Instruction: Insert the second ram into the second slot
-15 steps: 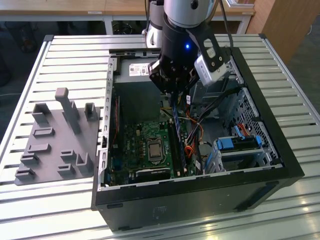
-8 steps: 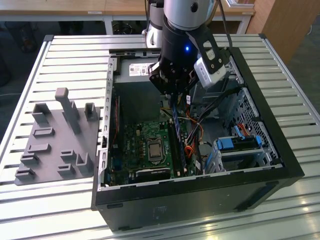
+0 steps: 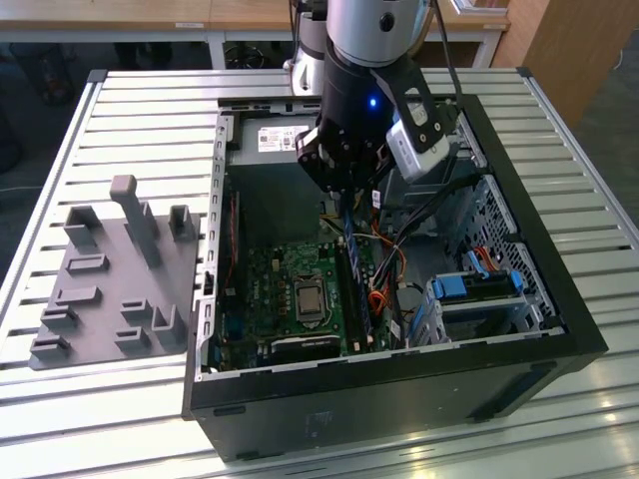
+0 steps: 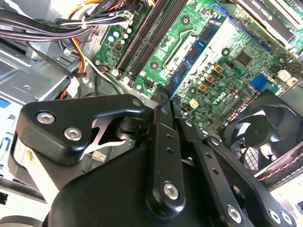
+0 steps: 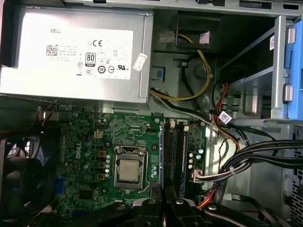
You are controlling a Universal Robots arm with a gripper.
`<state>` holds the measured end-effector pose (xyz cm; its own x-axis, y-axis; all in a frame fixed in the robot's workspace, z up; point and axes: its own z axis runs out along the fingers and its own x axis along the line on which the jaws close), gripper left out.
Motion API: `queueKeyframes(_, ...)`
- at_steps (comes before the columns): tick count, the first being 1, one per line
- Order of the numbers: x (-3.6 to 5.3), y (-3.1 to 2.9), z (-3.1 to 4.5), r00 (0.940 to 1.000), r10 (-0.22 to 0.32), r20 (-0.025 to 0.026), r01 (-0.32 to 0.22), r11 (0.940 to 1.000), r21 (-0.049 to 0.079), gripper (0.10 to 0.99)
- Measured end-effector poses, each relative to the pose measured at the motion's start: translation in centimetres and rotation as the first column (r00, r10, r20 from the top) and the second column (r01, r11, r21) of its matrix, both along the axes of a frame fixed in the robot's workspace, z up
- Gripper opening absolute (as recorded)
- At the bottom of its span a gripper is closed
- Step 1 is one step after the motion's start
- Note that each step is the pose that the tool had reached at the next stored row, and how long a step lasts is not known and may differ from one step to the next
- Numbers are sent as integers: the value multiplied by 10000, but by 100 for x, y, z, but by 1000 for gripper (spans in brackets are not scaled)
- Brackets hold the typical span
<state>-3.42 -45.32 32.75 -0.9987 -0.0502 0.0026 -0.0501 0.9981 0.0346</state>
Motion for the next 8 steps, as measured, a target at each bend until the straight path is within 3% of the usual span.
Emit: queueKeyframes(8,0,0,-53,10000,0,-10,0,10000,1,137)
